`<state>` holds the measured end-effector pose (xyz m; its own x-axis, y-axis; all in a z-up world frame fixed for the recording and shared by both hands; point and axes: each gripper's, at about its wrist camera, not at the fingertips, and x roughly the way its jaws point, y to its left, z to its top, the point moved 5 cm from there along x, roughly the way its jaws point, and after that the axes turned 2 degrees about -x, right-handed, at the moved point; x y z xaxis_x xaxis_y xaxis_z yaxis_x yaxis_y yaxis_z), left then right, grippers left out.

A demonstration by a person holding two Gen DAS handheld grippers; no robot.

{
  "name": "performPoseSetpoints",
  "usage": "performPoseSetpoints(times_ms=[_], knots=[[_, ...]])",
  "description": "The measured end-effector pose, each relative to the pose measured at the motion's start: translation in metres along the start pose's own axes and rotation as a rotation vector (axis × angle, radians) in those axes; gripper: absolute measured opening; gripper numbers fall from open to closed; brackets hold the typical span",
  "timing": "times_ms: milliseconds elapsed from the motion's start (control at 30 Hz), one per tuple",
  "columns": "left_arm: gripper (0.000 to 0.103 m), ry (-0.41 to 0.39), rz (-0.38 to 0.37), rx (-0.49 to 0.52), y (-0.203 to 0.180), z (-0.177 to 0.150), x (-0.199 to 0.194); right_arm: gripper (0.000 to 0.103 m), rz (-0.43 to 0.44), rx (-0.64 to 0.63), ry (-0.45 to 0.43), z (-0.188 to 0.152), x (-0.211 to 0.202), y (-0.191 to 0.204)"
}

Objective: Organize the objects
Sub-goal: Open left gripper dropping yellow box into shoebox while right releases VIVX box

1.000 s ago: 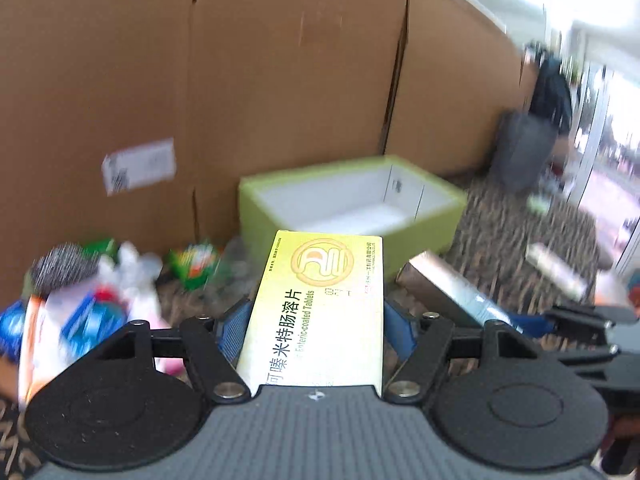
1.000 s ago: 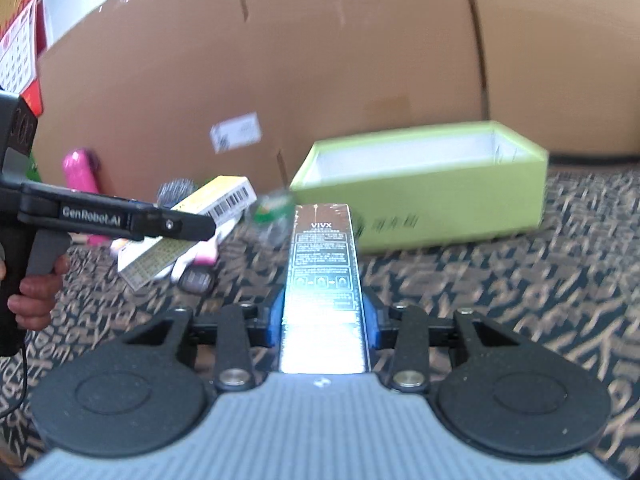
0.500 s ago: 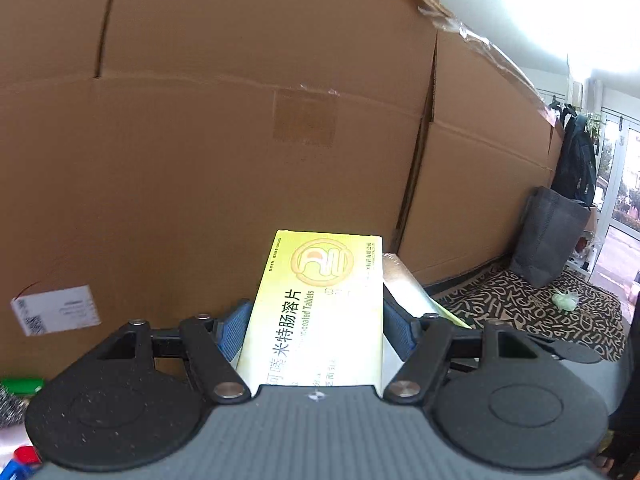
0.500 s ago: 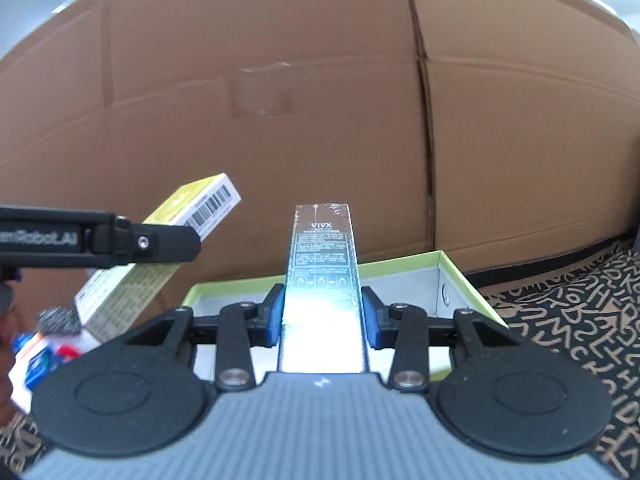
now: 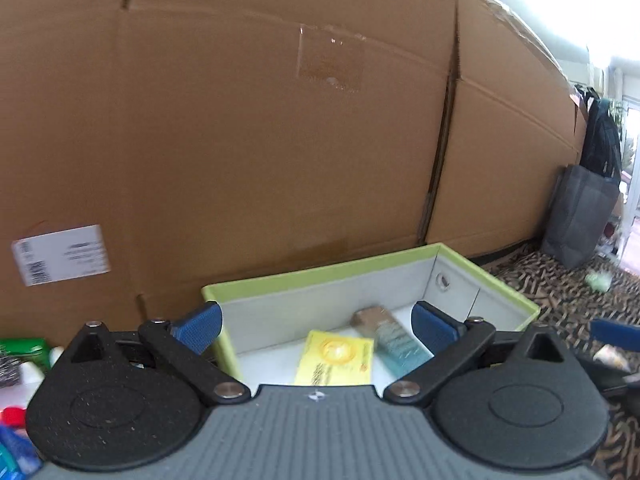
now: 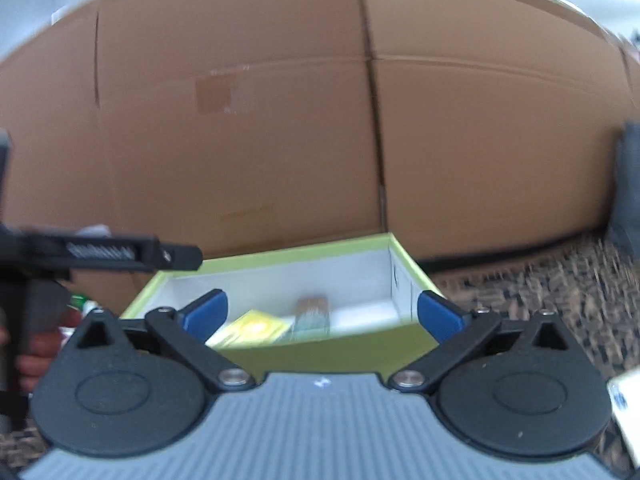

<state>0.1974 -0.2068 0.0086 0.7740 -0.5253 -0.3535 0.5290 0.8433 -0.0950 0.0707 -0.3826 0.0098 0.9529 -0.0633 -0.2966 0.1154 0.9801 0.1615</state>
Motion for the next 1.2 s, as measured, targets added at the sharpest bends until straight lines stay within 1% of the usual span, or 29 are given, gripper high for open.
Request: performPoseSetpoints(times_ms=[100, 200, 367, 500, 633, 833, 1067, 1200], knots=[[0.103, -0.038, 0.018, 0.031, -0.003, -0.008, -0.023, 0.103, 0.018, 0.041, 0.001, -0.008, -0.039, 0.0], [0.103, -0.065, 0.002, 0.035, -0.011, -0.006, -0.039, 0.103, 0.006, 0.048, 0.004, -0.015, -0.059, -0.002], [0.103, -0.112, -0.035, 0.067, -0.026, 0.002, -0.062, 0.103, 0.037, 0.051, 0.008, -0.006, -0.067, 0.013], [0.103, -0.159, -0.059, 0.098, -0.035, 0.005, -0.082, 0.103, 0.058, 0.004, -0.006, -0.002, -0.07, 0.028], [0.103, -0.175, -0.067, 0.122, -0.039, 0.001, -0.096, 0.103, 0.079, -0.022, -0.02, 0.0, -0.077, 0.039], [0.103, -0.157, -0.019, 0.125, -0.024, -0.013, -0.11, 0.103, 0.109, -0.063, -0.014, -0.003, -0.085, 0.053], [0.103, -0.076, 0.101, 0.106, 0.012, -0.036, -0.121, 0.103, 0.145, -0.086, 0.04, -0.013, -0.076, 0.068], [0.103, -0.032, 0.164, 0.059, 0.036, -0.047, -0.124, 0.103, 0.169, -0.117, 0.061, -0.018, -0.075, 0.079]])
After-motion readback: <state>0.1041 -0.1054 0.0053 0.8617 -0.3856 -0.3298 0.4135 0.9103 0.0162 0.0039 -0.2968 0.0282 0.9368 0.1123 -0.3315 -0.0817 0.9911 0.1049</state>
